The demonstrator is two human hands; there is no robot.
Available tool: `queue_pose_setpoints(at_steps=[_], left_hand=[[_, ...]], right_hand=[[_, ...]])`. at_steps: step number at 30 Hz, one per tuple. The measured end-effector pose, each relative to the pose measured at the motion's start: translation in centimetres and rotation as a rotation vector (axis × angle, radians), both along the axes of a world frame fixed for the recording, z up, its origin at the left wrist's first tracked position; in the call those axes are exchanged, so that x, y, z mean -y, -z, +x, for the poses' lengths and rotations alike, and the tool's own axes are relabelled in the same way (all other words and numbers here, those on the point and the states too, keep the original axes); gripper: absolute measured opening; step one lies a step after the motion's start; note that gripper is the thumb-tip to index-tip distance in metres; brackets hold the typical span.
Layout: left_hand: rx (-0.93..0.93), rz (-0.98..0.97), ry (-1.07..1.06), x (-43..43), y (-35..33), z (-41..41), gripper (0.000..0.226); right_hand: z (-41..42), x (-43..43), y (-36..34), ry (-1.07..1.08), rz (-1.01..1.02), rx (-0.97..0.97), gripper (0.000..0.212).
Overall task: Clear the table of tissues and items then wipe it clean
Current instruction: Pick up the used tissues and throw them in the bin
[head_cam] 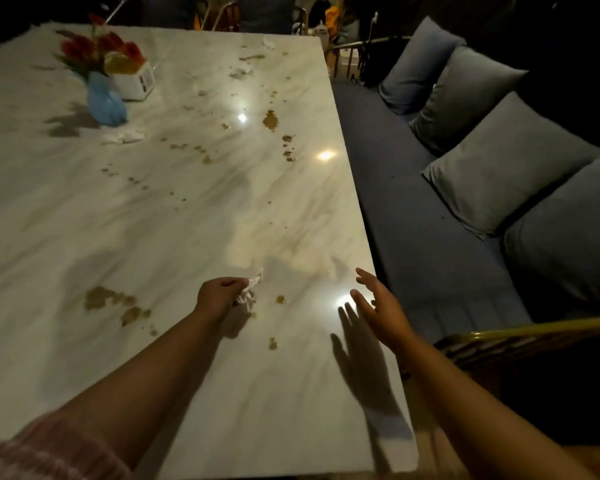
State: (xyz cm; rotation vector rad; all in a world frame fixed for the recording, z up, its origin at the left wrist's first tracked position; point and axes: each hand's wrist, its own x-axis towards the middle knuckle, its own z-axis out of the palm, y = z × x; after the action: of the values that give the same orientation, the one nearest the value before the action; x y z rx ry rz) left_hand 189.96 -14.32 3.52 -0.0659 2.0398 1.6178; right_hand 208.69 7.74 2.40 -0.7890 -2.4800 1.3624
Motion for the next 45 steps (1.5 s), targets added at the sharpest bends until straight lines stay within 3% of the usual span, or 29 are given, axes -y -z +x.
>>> queue_pose_setpoints(at_steps=[8, 13, 17, 22, 34, 41, 45], left_hand=[[-0.174, -0.116, 0.098, -5.0, -0.7, 3.1, 0.04], [-0.273, -0.176, 0.03, -10.8, -0.8, 4.9, 0.031], [-0.28, -0.134, -0.191, -16.3, -1.1, 7.1, 0.022], [-0.255, -0.218, -0.239, -20.3, -0.7, 11.2, 0.021], [-0.321, -0.338, -0.373, -14.0, -2.4, 8.7, 0.018], [-0.269, -0.292, -0.46, -13.5, -0.9, 5.7, 0.02], [-0.277, -0.289, -0.571, -12.1, -0.5, 1.7, 0.018]], right_hand=[[2.4, -3.4, 0.7, -0.013, 0.021, 0.019, 0.051], [2.1, -10.6, 0.2, -0.135, 0.078, 0.049, 0.051], [1.2, -17.7, -0.4, -0.311, 0.135, 0.096, 0.051], [-0.8, -22.5, -0.2, -0.454, 0.186, 0.13, 0.048], [-11.3, -19.9, 0.0, -0.593, 0.031, 0.042, 0.044], [-17.6, -18.9, 0.9, -0.7, 0.216, 0.05, 0.046], [-24.4, -18.2, 1.1, -0.887, 0.339, 0.034, 0.046]])
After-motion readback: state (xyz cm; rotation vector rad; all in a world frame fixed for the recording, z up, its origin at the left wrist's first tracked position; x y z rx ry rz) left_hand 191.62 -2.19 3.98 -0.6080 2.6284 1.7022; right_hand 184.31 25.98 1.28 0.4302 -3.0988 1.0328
